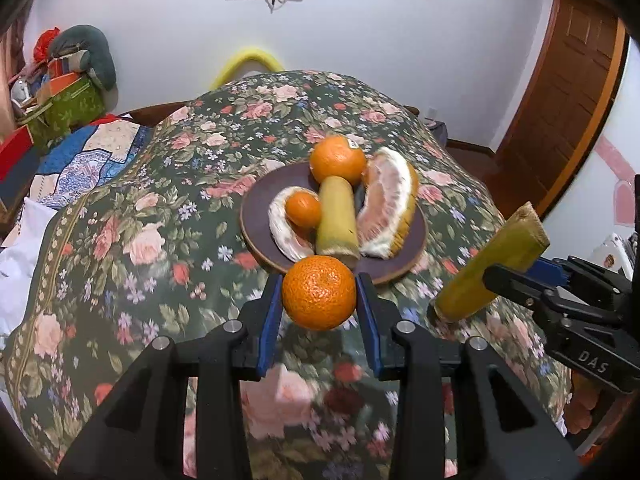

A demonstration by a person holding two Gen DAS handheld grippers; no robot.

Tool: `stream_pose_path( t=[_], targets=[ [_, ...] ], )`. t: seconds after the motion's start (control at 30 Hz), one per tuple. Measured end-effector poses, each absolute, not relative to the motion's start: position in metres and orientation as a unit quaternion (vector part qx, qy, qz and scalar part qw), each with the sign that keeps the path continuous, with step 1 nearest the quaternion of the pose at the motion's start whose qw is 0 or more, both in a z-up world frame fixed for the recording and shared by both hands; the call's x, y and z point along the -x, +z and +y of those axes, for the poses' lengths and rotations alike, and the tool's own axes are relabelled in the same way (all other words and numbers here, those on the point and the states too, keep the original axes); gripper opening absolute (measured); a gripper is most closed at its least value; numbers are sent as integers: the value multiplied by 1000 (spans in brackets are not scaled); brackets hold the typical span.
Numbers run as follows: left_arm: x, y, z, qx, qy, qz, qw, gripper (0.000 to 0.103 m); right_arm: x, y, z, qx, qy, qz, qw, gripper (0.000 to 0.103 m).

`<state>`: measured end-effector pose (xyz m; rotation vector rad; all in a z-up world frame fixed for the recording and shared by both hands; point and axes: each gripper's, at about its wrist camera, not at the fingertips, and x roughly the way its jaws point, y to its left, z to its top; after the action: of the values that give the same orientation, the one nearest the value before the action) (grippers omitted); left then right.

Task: Organize fruits
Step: 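Lower the mandarin and banana onto the plate and open both tools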

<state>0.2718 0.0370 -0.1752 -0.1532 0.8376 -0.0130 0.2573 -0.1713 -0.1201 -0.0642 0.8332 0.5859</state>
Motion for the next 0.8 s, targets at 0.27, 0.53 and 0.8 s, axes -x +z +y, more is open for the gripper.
stream_pose_path(
  t=[0.27, 0.53, 0.8],
  targets=[
    [-296, -185, 50, 72, 5, 406, 911, 36, -276, -118, -151, 37, 299, 390, 870, 34],
    [-315, -192, 62, 71, 10, 407, 910, 36, -292, -125, -134, 45, 307, 391, 866, 34],
    [-332, -204, 64, 70, 8, 416, 906, 36, -310, -137, -119, 47, 314, 406, 857, 34]
  ],
)
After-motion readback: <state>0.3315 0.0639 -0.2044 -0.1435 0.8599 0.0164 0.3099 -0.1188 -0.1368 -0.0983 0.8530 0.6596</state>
